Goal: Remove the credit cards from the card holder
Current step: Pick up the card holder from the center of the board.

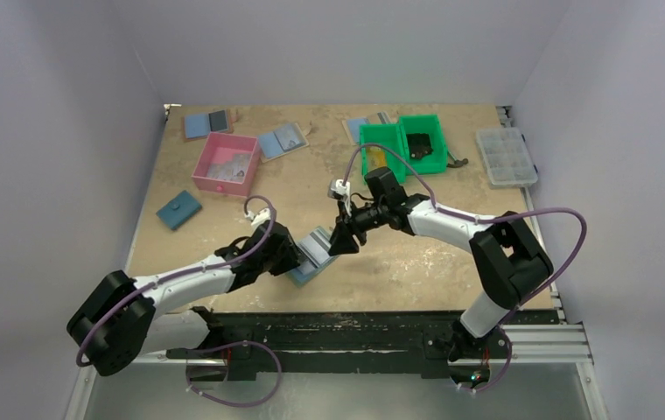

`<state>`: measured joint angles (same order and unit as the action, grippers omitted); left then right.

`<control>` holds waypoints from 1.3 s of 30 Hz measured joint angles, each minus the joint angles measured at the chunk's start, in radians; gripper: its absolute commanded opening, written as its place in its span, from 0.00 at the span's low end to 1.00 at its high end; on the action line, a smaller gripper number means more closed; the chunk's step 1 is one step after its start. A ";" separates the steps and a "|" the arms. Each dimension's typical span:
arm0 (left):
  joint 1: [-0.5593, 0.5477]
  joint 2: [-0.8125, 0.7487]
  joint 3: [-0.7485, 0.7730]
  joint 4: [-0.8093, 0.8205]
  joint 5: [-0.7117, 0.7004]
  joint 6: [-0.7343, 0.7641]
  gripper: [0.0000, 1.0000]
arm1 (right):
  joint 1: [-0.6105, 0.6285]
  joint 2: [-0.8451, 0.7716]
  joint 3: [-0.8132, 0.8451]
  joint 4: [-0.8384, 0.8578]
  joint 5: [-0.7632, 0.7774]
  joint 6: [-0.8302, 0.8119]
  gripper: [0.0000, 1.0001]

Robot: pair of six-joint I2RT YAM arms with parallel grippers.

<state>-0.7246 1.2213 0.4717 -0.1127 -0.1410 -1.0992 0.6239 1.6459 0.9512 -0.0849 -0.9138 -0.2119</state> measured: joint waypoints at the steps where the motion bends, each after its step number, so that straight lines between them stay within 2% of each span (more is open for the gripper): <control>1: 0.000 -0.023 -0.013 0.000 0.001 0.008 0.39 | -0.003 -0.002 0.000 -0.005 -0.005 -0.003 0.51; 4: 0.000 -0.084 -0.043 0.002 -0.001 0.018 0.35 | -0.003 -0.005 0.000 -0.012 -0.022 -0.011 0.51; 10: 0.000 -0.121 -0.083 0.055 -0.001 0.016 0.00 | -0.003 -0.005 0.000 -0.026 -0.039 -0.018 0.51; 17: 0.003 -0.074 -0.084 0.192 0.048 0.130 0.00 | -0.031 -0.007 0.000 -0.044 -0.076 -0.035 0.53; 29: 0.004 0.090 0.043 0.353 0.244 0.565 0.00 | -0.140 -0.031 0.006 -0.129 -0.156 -0.107 0.58; 39: 0.004 0.156 0.076 0.449 0.341 0.652 0.00 | -0.149 -0.015 0.010 -0.137 -0.183 -0.104 0.57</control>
<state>-0.7208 1.3777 0.5480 0.3367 0.1997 -0.4473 0.4751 1.6310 0.9611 -0.2214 -1.0966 -0.3157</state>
